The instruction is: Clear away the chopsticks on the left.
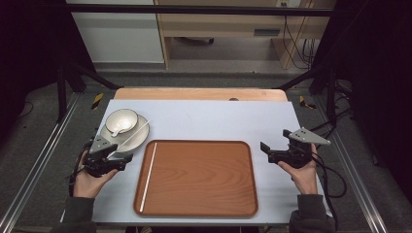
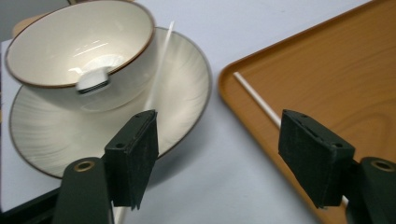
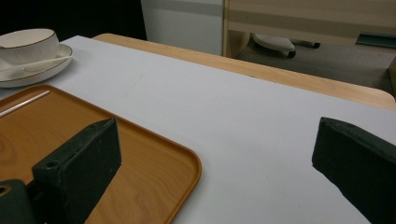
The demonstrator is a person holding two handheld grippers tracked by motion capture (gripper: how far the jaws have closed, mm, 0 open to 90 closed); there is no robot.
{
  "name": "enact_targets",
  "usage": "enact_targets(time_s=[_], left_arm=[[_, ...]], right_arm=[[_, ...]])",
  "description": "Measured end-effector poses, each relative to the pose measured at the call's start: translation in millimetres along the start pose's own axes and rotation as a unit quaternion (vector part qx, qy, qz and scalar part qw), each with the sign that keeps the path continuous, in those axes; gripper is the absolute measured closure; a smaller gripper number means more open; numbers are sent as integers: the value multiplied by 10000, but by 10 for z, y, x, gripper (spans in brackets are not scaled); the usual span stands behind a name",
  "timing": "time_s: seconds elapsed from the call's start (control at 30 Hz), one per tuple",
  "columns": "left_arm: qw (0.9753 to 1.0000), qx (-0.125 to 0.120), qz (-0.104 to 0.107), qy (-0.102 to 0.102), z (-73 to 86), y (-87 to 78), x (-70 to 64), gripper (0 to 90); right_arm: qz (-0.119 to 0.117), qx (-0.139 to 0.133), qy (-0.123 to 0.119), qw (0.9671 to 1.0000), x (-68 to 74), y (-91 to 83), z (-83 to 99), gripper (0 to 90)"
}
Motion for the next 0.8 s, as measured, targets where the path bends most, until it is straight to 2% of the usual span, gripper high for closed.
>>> enact_targets(time_s=[0.1, 0.17, 0.37, 0.5, 0.7, 0.8], left_arm=[[9999, 29, -122, -108, -5, 80, 107, 343], [9997, 71, -218, -47, -5, 132, 159, 377], [9994, 147, -306, -88, 0, 260, 294, 485], [9995, 51, -306, -66, -16, 300, 332, 563], [9993, 183, -328, -9, 16, 394, 369, 649], [9992, 161, -358, -1, 14, 429, 376, 693]], right_arm=[[-6, 22, -20, 10000, 2, 5, 5, 17], [0, 10, 5, 10000, 1, 3, 2, 17], [-4, 22, -13, 10000, 2, 8, 6, 18], [-1, 30, -14, 10000, 2, 13, 10, 17], [-7, 50, -32, 10000, 8, 22, 14, 18], [-4, 47, -30, 10000, 6, 21, 14, 17]])
Point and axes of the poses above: each handheld gripper's, and its own axes: y roughly forward along the jaws, z roughly out of its underside, x roughly to its left, the point moved 5 cm from there along y, roughly forward along the jaws, and after that the axes turned 10 degrees about -y, right-handed, at the moved point
